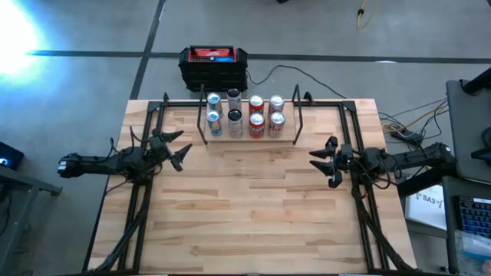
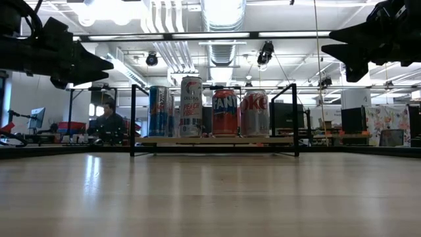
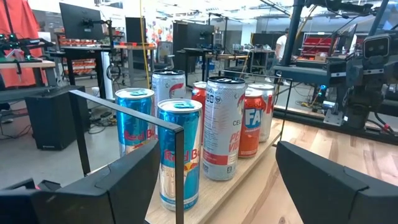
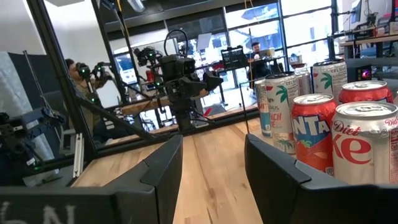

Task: Place canned beverage on shelf
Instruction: Return to Home Position

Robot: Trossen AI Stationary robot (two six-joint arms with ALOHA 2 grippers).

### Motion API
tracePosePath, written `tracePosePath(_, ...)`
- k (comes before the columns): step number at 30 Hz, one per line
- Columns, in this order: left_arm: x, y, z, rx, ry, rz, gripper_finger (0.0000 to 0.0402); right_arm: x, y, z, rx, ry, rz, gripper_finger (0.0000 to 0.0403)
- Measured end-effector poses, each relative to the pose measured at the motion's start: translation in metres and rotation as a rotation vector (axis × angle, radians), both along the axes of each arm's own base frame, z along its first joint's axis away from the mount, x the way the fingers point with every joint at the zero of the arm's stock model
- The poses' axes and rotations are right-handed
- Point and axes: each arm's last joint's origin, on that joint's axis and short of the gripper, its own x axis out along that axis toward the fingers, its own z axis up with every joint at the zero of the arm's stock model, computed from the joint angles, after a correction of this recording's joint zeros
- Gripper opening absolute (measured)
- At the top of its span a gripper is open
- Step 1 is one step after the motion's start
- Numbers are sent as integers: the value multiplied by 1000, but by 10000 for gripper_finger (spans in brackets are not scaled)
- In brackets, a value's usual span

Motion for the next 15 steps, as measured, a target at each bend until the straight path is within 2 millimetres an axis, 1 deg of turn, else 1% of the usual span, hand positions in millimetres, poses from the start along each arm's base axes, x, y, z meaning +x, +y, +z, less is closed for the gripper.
tracePosePath(8,0,0,0,0,-2,0,304,-5,-3,6,8,-69,-22,157)
tracePosePath(12,0,0,1,0,-4,0,304,-11,-10,12,13,-138,-80,157)
tracePosePath(15,0,0,1,0,-5,0,304,-15,-17,15,10,-181,-155,157)
